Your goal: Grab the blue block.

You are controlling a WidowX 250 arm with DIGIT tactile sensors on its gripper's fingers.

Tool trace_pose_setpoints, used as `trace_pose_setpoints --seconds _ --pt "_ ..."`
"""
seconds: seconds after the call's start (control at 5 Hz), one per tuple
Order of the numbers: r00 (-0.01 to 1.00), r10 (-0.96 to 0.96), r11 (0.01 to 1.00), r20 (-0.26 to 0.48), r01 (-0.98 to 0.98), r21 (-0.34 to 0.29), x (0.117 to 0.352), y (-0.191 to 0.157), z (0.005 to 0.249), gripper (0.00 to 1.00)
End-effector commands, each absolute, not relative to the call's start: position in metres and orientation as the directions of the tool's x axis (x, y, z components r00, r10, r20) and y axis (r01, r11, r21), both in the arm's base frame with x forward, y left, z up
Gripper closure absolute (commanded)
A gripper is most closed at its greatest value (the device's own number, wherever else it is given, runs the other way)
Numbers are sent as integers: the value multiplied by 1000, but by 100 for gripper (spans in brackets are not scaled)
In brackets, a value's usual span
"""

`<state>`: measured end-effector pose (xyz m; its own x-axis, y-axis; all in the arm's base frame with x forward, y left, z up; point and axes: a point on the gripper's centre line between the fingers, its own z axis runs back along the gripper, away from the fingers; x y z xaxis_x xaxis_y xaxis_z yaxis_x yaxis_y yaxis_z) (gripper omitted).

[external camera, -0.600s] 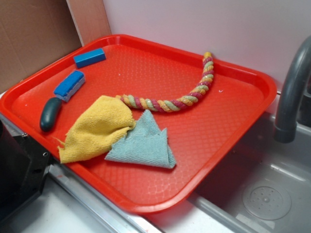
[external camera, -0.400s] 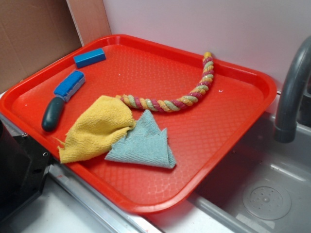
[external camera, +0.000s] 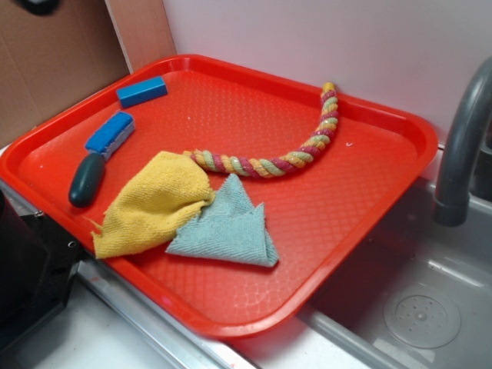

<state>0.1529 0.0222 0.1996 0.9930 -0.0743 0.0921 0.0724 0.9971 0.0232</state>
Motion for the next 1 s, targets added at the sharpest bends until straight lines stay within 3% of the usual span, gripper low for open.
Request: trace_pose_setpoints --seconds 0.0,0.2,0.8 --pt "980 -148 988 130 141 62 177 68 160 0" --pt "976 -201 978 82 196 70 176 93 137 0" --pt "976 -201 978 82 196 70 176 93 137 0"
